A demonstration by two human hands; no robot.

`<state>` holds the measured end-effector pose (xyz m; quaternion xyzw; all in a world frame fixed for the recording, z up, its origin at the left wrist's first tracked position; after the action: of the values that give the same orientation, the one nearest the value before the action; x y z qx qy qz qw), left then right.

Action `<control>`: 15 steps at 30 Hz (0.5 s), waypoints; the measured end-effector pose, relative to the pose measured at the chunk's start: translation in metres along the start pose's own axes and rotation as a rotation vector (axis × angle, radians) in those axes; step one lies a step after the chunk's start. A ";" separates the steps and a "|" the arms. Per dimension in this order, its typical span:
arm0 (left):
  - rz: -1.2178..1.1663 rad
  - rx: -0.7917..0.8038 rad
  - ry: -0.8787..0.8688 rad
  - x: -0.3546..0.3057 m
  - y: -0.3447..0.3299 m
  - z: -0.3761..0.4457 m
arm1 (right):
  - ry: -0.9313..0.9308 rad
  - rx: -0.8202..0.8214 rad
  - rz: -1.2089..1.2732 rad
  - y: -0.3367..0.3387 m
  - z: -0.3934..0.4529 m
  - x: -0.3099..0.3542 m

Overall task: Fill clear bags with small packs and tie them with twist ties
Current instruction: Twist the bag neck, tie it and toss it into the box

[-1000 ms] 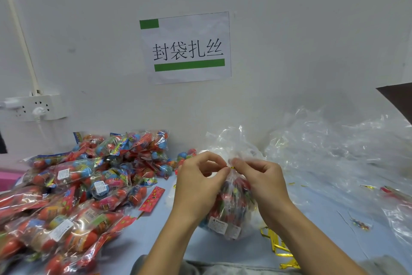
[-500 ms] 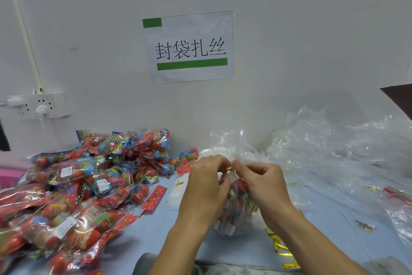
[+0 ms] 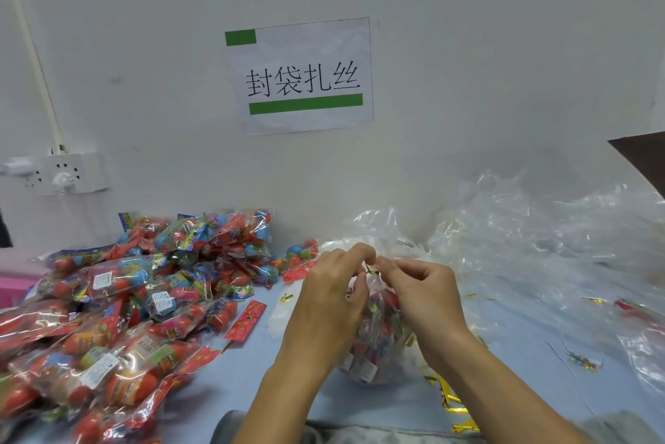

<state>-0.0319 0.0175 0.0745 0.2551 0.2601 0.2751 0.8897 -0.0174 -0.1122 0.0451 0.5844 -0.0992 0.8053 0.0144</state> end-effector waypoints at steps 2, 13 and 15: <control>0.014 -0.002 -0.013 0.000 0.000 0.000 | 0.011 -0.002 0.005 0.000 0.000 0.000; -0.150 -0.022 0.116 0.007 -0.003 -0.002 | -0.007 -0.002 -0.003 0.001 0.000 0.000; -0.271 -0.046 0.240 0.010 -0.005 -0.003 | -0.016 -0.003 -0.003 0.001 0.000 -0.001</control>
<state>-0.0247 0.0215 0.0663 0.1627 0.3899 0.1872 0.8868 -0.0175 -0.1130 0.0440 0.5909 -0.0996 0.8004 0.0159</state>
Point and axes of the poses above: each hand's wrist, its own z-axis towards the middle knuckle, its own y-axis out of the back of the hand, x = y × z, the point moved 4 cm from there along z, towards the middle knuckle, and after that the axes turned 7 degrees about x, right-handed, at the moved point
